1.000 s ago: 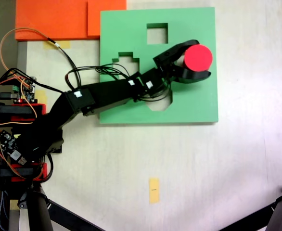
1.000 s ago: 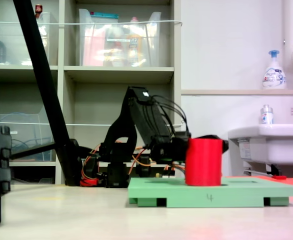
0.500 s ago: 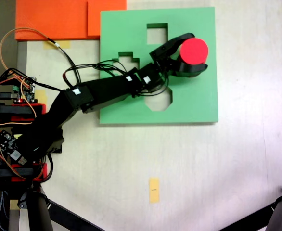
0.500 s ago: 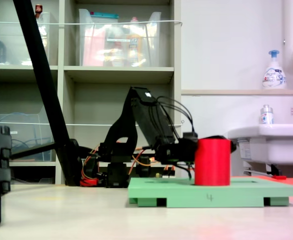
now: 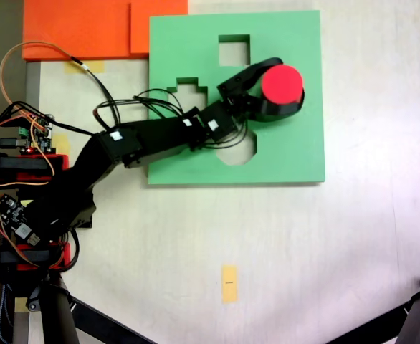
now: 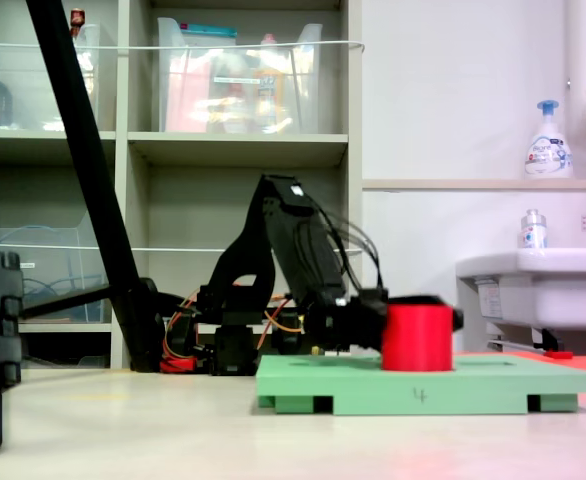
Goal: Put the cylinder block into the corresponding hole
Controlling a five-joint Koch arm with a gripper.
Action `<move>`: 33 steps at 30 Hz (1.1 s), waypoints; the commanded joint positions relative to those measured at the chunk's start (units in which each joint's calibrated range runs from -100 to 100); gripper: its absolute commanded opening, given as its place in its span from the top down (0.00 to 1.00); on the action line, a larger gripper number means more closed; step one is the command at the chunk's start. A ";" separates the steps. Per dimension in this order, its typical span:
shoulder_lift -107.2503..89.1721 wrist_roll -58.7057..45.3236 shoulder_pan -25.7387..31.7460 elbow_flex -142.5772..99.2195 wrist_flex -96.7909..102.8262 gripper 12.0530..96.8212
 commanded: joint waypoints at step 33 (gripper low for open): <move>14.57 1.42 -2.34 7.31 4.23 0.61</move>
